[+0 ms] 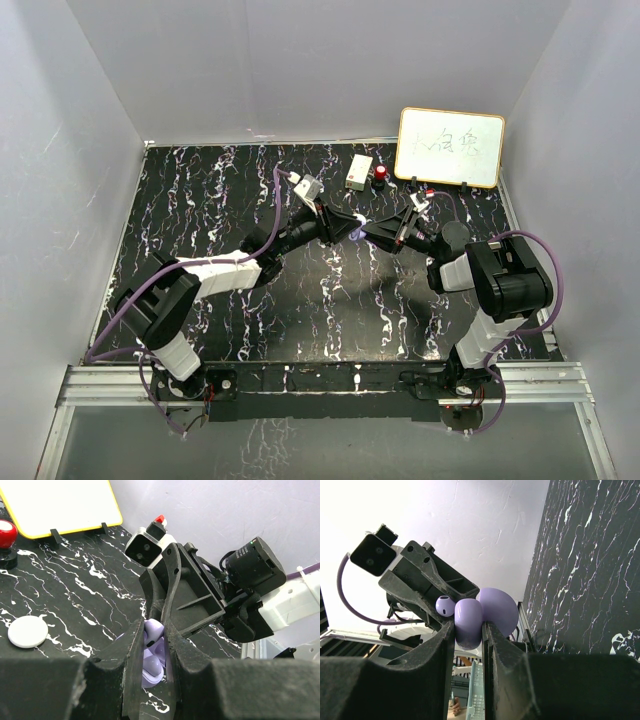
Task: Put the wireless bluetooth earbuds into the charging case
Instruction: Place the earbud in the charging case.
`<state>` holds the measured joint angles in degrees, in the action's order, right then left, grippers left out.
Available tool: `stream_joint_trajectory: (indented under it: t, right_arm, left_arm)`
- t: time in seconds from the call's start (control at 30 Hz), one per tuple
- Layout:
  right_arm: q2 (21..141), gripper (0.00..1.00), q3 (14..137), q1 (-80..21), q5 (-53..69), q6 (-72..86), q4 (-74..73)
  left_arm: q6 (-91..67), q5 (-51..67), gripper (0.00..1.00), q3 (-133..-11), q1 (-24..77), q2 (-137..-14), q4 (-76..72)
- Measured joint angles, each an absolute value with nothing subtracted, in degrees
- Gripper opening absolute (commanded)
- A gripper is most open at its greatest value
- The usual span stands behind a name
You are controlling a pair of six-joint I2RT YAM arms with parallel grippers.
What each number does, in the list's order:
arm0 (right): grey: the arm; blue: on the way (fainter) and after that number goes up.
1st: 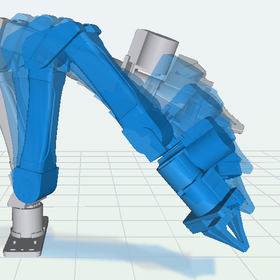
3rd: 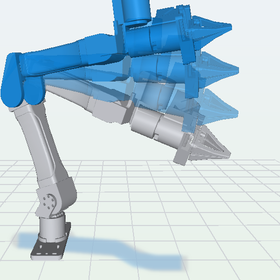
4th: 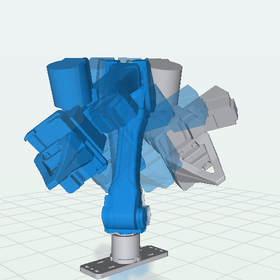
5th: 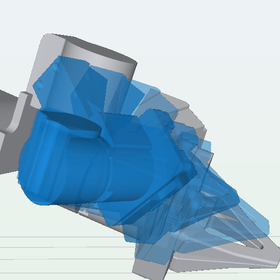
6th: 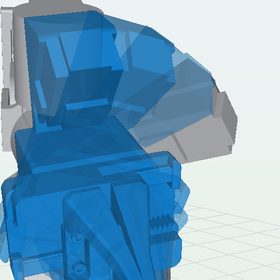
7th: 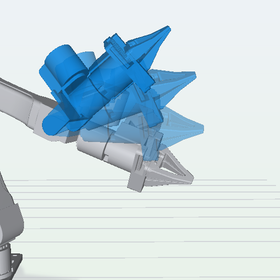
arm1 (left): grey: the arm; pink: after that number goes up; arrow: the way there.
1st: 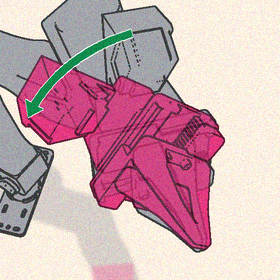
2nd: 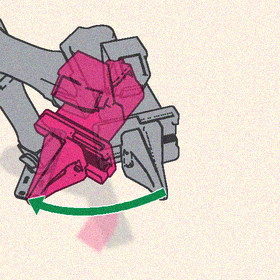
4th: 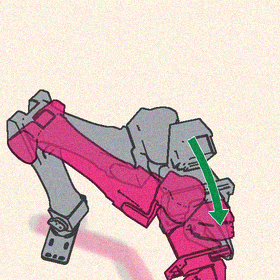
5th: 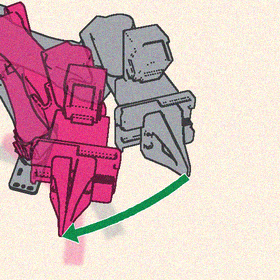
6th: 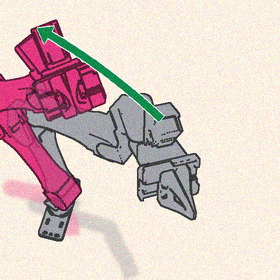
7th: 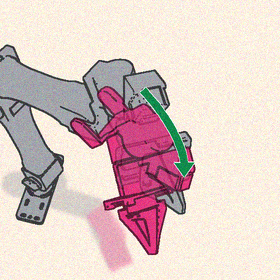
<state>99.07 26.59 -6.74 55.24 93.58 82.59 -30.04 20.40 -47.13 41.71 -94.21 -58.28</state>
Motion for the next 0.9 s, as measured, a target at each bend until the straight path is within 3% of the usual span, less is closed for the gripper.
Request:
stream_joint_trajectory:
  t: [0.9]
  right_arm:
    - [99.07,0.0,26.59,-6.74,55.24,93.73,82.59]
  left_arm:
    - [-28.62,19.97,0.0,-47.13,41.71,-94.26,-57.54]
